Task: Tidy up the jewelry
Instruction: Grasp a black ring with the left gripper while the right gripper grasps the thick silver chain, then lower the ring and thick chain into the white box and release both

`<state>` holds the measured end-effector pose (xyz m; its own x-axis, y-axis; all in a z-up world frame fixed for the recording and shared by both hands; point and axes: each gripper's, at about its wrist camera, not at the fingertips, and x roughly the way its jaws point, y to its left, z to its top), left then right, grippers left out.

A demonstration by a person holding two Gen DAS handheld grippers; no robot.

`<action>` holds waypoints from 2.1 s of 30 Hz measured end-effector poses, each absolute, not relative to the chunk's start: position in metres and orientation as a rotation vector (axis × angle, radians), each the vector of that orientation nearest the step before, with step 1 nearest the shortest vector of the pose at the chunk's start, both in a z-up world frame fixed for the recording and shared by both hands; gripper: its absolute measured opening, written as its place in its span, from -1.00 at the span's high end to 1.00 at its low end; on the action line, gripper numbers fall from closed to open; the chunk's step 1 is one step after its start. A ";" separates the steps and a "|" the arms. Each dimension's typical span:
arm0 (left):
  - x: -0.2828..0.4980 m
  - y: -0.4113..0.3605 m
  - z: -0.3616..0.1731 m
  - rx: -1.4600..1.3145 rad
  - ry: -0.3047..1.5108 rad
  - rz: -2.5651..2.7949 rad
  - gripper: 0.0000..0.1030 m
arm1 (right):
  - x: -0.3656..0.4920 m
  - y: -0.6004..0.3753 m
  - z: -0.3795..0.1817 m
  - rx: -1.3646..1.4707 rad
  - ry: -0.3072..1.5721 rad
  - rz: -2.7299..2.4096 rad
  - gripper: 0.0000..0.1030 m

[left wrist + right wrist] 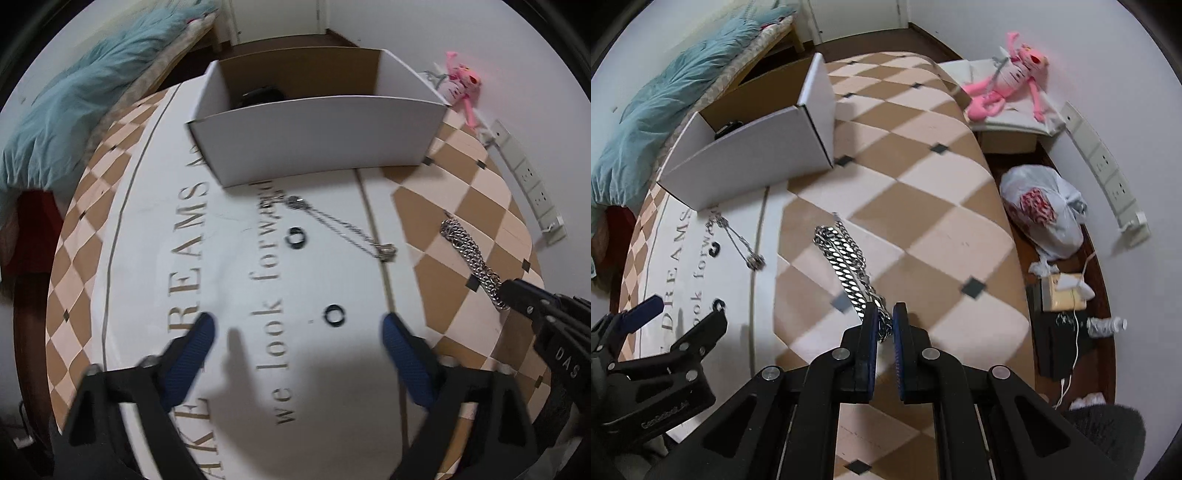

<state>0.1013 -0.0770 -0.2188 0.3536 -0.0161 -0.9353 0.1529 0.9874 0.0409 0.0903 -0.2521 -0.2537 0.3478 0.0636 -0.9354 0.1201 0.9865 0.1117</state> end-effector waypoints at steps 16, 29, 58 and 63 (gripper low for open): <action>0.107 -0.086 -0.222 0.128 1.183 -0.162 0.81 | 0.089 -0.251 -0.251 0.190 1.202 -0.025 0.83; 0.111 -0.065 -0.152 0.063 1.047 -0.166 0.81 | 0.102 -0.231 -0.165 0.246 1.054 0.121 0.84; 0.282 -0.030 -0.135 -0.064 1.246 -0.267 0.80 | 0.290 -0.203 -0.130 0.242 1.124 0.269 0.84; 0.290 -0.027 -0.142 -0.071 1.283 -0.262 0.80 | 0.304 -0.195 -0.140 0.237 1.151 0.285 0.84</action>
<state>0.2904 -0.0266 -0.1422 0.2591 -0.2323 -0.9375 0.1540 0.9682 -0.1974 0.3040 -0.1950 -0.1403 0.3786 0.3408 -0.8605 -0.1000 0.9394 0.3280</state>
